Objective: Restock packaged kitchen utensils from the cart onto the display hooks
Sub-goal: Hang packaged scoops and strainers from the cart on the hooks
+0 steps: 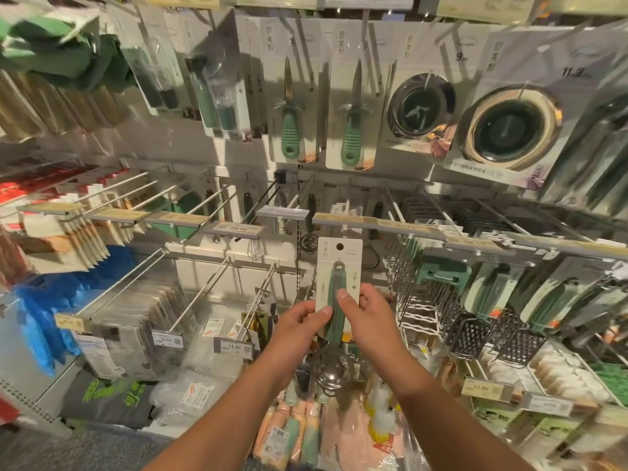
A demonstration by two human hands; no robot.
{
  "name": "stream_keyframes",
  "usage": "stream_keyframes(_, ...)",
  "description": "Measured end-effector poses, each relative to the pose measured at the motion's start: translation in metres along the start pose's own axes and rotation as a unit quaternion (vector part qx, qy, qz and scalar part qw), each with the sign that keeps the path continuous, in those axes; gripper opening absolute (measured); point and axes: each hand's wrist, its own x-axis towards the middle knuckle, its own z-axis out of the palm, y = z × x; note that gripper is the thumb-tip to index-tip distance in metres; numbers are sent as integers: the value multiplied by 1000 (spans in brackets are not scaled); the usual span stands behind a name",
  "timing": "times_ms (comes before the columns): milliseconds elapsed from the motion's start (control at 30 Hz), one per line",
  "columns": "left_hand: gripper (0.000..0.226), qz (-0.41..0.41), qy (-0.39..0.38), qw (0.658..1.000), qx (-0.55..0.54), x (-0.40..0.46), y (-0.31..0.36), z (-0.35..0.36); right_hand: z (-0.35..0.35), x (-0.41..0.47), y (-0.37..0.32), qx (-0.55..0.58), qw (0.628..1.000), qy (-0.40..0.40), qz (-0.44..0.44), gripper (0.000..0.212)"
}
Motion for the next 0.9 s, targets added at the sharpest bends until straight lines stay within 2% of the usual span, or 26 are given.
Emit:
stream_keyframes(133, 10, -4, 23, 1000, 2, 3, -2, -3, -2, 5, -6, 0, 1000, 20, -6, 17)
stream_keyframes(300, 7, -7, 49, 999, 9, 4, -1, -7, -3, 19, -11, -6, 999, 43, 31, 21)
stream_keyframes(433, 9, -12, 62, 998, 10, 7, 1, -7, 3, 41, -12, -34, 996, 49, 66, 31)
stream_keyframes(533, 10, -12, 71, 997, 12, 8, 4, -6, 8, 60, -15, -15, 994, 58, 95, 47)
stream_keyframes(600, 10, -12, 72, 997, 15, 9, 4, -6, 8, 71, -11, -17, 993, 59, 104, 48)
stream_keyframes(733, 11, -14, 68, 997, 25, 6, 3, -10, 9, 86, -4, -35, 987, 42, 149, 66)
stream_keyframes(900, 13, -27, 65, 997, 29, 3, 3, -26, 3, 70, 17, -84, 967, 25, 241, 42)
